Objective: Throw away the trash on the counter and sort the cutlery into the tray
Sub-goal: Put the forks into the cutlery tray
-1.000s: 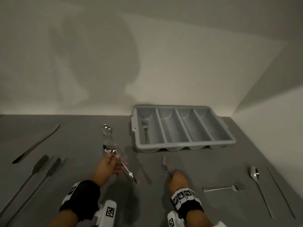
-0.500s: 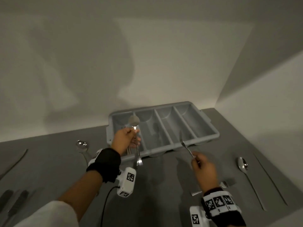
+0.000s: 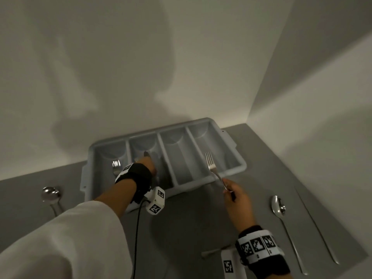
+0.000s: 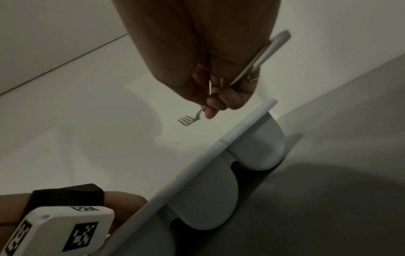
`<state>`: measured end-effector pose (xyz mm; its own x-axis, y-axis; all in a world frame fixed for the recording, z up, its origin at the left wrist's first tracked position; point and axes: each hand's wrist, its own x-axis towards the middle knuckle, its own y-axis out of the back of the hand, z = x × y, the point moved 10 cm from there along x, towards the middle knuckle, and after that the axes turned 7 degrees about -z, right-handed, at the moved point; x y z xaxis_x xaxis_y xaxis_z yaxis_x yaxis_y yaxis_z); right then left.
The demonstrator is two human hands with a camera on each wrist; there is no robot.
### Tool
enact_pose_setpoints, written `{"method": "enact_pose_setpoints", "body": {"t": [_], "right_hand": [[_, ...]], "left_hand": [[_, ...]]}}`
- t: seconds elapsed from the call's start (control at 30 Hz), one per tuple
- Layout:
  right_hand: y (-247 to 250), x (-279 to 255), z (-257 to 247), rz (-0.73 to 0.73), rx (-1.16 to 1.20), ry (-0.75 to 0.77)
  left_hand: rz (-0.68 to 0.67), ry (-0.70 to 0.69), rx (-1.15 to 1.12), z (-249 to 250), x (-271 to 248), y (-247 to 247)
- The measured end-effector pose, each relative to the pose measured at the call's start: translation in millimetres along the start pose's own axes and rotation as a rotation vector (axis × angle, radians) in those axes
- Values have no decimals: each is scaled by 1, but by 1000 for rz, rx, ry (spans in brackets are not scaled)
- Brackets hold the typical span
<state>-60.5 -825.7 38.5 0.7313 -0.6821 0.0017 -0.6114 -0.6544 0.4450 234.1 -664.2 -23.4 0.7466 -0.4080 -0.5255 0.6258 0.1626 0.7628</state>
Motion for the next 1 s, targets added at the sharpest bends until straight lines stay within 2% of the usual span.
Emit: {"method": "enact_pose_setpoints", "body": {"t": [0.17,0.33,0.4,0.53,0.67,0.77,0.87,0.9,1.0], "right_hand": [[-2,13,10,-79,53,0],[-21,18,-9,-137,145,17],[-36,20,-23,-159,194,33],[-88,31,-58,-253,138,92],[-169,39,-96,-460,61,96],[-240,35,-118,-653,-16,84],[-298,32,-120,-738,-30,-27],[-315,30,-121,-766,-72,-47],[-349,22,-116,-841,-412,-52]], "left_hand": [[-70,16,26,4,1,-32],[-150,-29,73,2,-14,-35],[-114,-104,19,5,-27,-21],[127,-290,-255,-8,-78,30],[277,-350,-455,-67,-136,56],[343,-291,-476,-137,-167,62],[384,-197,-534,-207,-196,61],[394,-167,-547,-226,-206,59],[382,-72,-593,-272,-229,50]]}}
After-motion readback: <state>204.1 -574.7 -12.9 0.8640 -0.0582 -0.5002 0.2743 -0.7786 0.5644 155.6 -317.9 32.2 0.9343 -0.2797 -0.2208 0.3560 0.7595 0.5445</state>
